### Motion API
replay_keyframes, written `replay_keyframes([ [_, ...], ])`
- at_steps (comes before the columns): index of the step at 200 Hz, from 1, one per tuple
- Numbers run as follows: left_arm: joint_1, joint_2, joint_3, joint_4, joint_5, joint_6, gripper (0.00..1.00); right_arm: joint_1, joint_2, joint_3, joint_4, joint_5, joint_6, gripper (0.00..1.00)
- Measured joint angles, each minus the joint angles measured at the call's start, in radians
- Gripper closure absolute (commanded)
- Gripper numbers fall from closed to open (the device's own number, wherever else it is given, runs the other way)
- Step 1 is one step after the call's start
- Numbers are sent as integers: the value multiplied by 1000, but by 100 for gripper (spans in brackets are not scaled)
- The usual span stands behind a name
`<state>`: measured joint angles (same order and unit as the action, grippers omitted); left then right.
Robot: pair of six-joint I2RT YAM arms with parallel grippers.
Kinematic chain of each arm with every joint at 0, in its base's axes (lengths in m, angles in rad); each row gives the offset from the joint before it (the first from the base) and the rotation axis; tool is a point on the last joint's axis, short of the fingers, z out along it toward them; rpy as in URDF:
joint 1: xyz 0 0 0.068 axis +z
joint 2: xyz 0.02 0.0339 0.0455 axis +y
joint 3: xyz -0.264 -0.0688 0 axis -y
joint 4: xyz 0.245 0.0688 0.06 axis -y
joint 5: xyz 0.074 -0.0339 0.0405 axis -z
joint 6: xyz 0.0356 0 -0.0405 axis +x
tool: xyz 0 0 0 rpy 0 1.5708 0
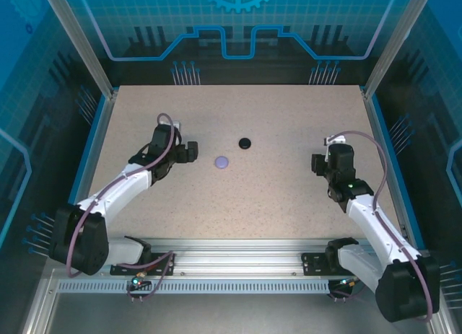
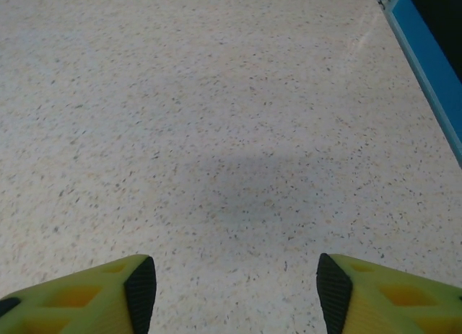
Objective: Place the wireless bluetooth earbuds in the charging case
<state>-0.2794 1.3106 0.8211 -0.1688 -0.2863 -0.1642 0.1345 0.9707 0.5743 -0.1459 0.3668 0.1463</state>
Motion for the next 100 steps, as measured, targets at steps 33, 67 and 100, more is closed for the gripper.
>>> replay_keyframes([
  [33,32,-3,-125,164,-44,87,1,-18,94,-82,187,-31,-21,28],
  [67,79,1,-248,373,-24,161,1,-20,180,-130,352,-84,-53,25],
  [100,157,54,-327,548,122,209,1,-24,240,-174,536,-137,-82,24],
])
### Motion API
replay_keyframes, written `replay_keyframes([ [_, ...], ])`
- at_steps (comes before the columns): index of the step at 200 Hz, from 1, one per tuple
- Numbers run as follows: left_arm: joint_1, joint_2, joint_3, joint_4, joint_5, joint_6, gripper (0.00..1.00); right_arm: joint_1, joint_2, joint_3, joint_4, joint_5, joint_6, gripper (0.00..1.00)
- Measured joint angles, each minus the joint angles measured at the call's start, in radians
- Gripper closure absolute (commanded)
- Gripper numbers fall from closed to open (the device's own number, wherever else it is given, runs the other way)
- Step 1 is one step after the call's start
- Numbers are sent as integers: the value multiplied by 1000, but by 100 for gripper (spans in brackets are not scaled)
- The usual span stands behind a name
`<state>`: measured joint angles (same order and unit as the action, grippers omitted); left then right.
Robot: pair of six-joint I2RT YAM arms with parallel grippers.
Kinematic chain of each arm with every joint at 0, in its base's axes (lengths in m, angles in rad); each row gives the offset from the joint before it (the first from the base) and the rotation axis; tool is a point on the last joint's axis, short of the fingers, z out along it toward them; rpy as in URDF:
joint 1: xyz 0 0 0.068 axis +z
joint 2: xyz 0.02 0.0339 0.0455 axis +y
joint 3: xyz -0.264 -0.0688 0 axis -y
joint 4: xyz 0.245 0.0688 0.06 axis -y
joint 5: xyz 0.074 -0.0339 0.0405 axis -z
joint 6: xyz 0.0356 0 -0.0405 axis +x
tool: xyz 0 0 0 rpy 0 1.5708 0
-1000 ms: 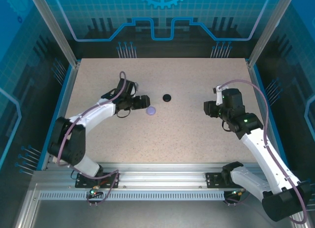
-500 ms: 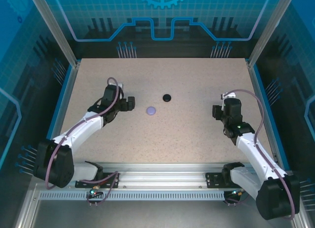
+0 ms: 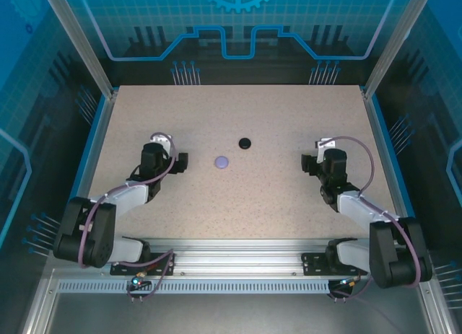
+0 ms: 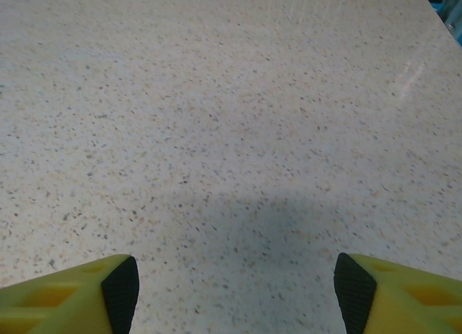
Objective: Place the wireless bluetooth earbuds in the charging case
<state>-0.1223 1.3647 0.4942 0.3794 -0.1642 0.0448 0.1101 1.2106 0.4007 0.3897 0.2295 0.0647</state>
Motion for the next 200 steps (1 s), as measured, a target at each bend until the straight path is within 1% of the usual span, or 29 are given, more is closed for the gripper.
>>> replay_keyframes([
  [20,36,27,-10,62,71,12,1,0,41,-26,84,-33,-18,23],
  [42,82,47,-61,212,136,10,1,0,81,-28,167,-56,-37,23],
  [59,113,76,-85,275,163,6,1,0,121,-28,241,-63,-49,22],
  [81,120,127,-99,353,179,6,1,0,197,-27,304,-74,-62,20],
  [93,120,138,-101,368,180,1,1,0,240,-27,334,-75,-67,17],
  [101,120,141,-100,371,177,-6,1,0,265,-25,347,-74,-69,14],
  [102,120,141,-100,371,177,-7,1,0,269,-24,347,-74,-68,13],
  [104,120,142,-99,370,175,-11,1,0,273,-22,344,-74,-68,4],
  [107,120,142,-98,370,172,-13,1,0,279,-19,343,-74,-69,0],
  [200,119,143,-97,370,135,-36,1,-19,291,2,352,-89,-69,0],
])
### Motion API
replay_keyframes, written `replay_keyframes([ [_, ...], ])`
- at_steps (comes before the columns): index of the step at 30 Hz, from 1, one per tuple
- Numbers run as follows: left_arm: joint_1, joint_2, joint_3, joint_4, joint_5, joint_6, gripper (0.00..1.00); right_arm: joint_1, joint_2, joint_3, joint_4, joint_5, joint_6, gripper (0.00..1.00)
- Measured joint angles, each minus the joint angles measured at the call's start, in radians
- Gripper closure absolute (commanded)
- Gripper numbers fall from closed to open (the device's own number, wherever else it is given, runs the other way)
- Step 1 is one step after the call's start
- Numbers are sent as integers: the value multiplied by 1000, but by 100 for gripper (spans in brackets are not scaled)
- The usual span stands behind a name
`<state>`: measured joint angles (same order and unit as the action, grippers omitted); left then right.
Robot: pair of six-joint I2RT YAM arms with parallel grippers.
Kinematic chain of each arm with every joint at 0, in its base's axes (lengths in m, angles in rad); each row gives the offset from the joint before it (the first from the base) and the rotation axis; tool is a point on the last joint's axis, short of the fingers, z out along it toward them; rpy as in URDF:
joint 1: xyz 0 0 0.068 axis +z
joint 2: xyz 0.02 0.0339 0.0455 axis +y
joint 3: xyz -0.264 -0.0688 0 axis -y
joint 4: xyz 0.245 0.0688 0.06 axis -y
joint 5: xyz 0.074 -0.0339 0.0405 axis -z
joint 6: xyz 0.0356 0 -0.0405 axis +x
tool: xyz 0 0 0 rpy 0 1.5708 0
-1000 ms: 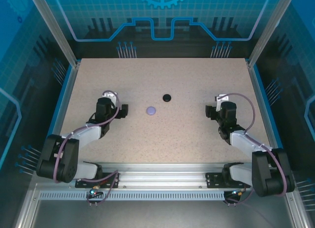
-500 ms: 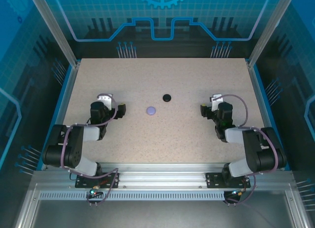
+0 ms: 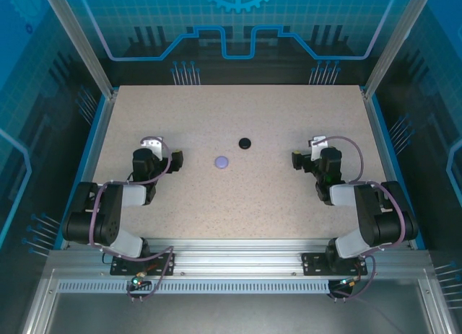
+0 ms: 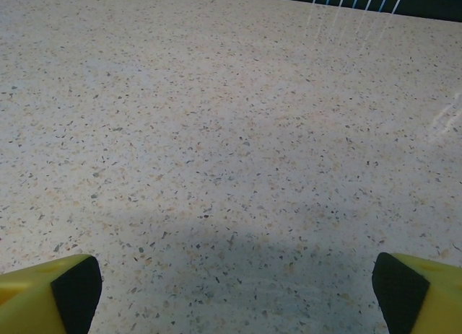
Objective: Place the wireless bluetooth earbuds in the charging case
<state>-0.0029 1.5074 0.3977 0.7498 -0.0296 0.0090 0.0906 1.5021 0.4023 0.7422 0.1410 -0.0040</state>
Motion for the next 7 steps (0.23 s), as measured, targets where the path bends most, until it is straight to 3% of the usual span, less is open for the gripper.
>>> replay_keyframes([
  [7,0,0,0,0,0,-4,1,0,0,0,0,-1,0,0],
])
